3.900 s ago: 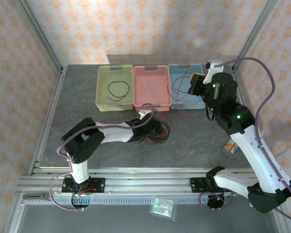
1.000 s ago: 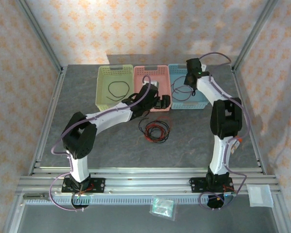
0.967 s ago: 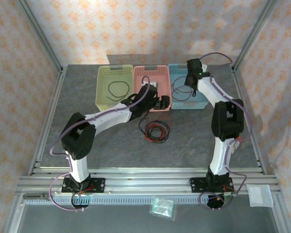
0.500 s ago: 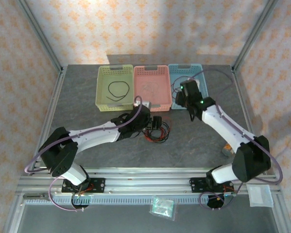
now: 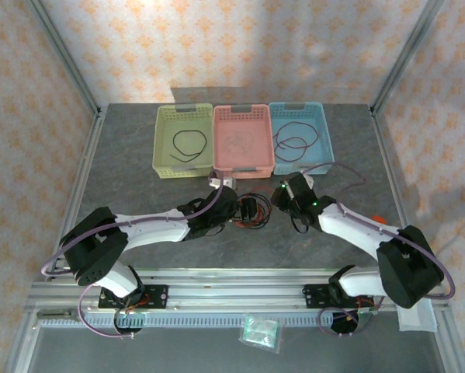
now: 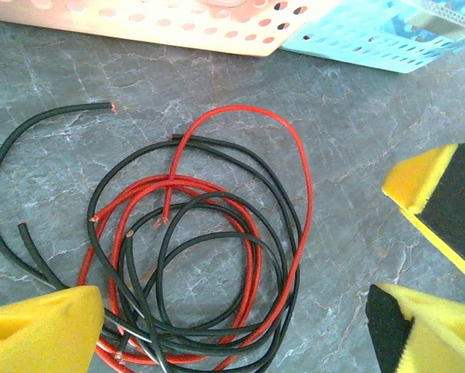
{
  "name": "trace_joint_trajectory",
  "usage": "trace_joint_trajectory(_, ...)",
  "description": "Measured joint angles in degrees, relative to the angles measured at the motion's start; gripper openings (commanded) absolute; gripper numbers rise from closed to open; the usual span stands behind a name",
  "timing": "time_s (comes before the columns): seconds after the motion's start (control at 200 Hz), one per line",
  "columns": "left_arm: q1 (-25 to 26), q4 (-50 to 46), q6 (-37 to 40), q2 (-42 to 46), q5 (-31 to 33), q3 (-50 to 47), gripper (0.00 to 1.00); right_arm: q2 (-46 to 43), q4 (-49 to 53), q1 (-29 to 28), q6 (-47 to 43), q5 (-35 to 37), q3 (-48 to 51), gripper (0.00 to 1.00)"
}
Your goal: Untangle the cables
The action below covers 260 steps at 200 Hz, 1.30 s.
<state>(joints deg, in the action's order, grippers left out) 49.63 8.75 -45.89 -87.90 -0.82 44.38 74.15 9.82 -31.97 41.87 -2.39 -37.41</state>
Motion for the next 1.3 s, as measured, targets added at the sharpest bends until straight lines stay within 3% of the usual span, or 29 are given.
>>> trace_joint_trajectory(0.396, -2.27, 6.58, -0.83, -0.63, -3.15, -2.49, 0.89, 5.31, -7.78, -0.9, 12.0, 1.49, 1.62, 0.46)
trace_joint_trajectory(0.676, -5.44, 9.94, -1.68, -3.1, -6.29, -3.63, 0.89, 10.23, -9.25, -1.38, 13.0, 0.83, 1.07, 0.4)
trace_joint_trajectory(1.302, -5.55, 10.01, -0.57, -3.39, -7.76, -3.61, 0.89, 16.17, -10.29, -1.38, 13.66, 0.26, -2.08, 0.27)
